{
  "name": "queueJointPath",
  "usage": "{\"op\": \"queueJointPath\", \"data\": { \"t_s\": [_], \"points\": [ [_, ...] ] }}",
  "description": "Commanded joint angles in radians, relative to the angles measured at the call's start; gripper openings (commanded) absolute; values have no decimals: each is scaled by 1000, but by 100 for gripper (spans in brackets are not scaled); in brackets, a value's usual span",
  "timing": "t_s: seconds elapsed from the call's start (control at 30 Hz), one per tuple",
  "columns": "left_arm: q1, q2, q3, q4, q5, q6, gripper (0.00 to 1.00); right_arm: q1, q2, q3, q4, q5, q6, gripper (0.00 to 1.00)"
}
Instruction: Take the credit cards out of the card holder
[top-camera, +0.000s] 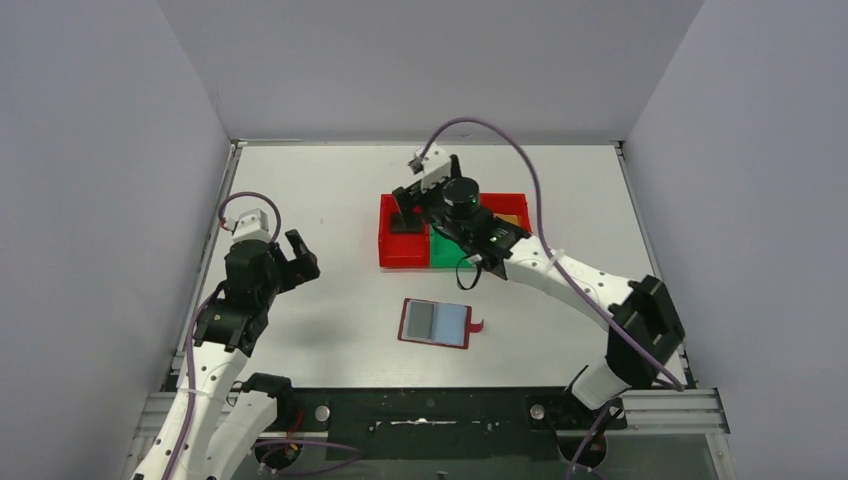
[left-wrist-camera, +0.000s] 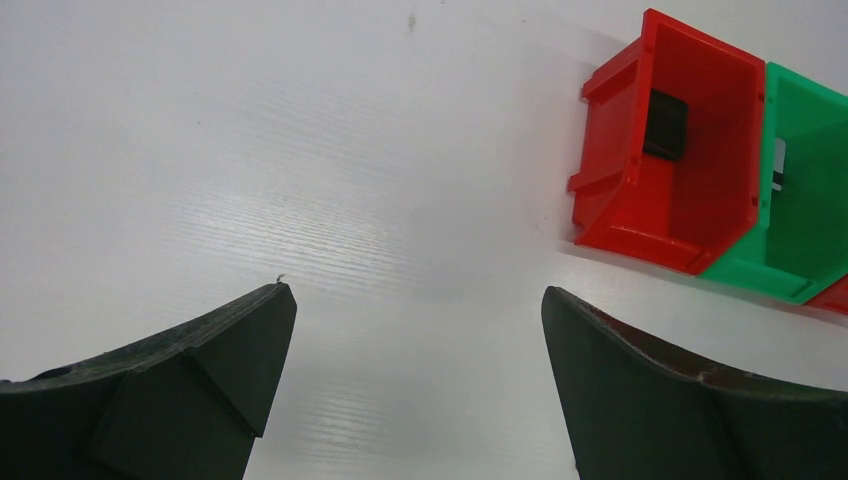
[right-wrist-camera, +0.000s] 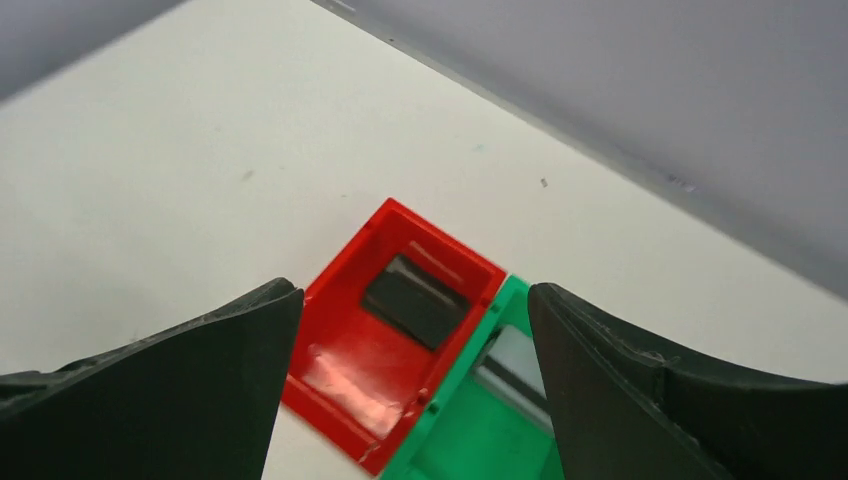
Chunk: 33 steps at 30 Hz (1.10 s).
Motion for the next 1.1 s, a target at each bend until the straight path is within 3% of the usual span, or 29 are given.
{"op": "queueJointPath", "data": {
  "t_s": [0.0, 0.07, 0.13, 0.27, 0.5, 0.7, 1.07],
  "points": [
    [7, -8, 4, 51, 0, 13, 97, 26, -148, -183, -78, 70, 513, 85],
    [6, -4, 4, 52, -3, 12, 97, 69, -221, -319, -5, 140, 633, 85],
    [7, 1, 7, 52, -5, 13, 97, 114, -249, -377, -38, 207, 759, 83],
    [9, 3, 7, 50, -11, 12, 97, 220, -206, -343, -279, 360, 948, 81],
    [10, 3, 4, 49, -29, 9, 97, 433, -68, -253, -547, 606, 1235, 76],
    [10, 18, 4, 51, -20, 11, 97, 456, 49, -185, -624, 592, 1275, 70],
    [11, 25, 3, 53, -22, 11, 97, 459, 136, -184, -546, 521, 1237, 63]
  ]
}}
